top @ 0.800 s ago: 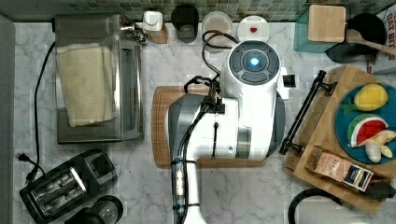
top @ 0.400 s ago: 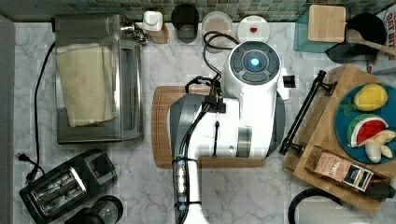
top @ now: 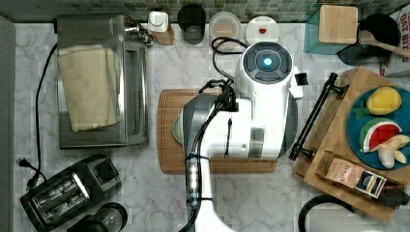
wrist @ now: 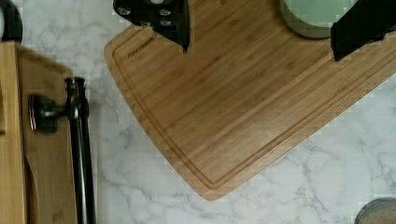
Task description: Open the drawer.
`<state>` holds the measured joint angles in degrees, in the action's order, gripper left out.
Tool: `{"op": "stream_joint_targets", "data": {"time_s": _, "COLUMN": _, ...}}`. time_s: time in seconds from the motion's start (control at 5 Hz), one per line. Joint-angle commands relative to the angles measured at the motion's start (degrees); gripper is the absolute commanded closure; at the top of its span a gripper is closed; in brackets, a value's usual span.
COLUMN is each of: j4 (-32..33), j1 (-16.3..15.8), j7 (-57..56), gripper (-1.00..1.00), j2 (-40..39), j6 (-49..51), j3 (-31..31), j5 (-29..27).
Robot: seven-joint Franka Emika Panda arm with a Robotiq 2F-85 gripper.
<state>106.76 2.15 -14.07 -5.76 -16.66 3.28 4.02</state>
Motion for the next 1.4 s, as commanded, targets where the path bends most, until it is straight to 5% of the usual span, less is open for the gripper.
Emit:
{"op": "stream_joint_targets", "data": {"time_s": 0.2, "j4": -8.23, "j1": 6.30, "j7": -21.69, "gripper": -1.00, "j2": -4.61, "j6": -0.73, "j3": 5.83, "j5": 2.62}}
{"op": "stream_joint_targets", "data": {"time_s": 1.0, "j4": 2.37, "j1": 8.90, "j7": -23.00, "gripper": -1.00, "j2": -3.19, "j6": -21.21, "j3": 7.54, "j5": 5.62}}
{"op": "stream_joint_targets", "data": {"time_s": 1.4, "j4": -3.80, "j1": 10.23, "j7": -28.67, "gripper": -1.00, "j2": -8.92, "j6": -18.18, "j3": 6.27, "j5": 5.95}}
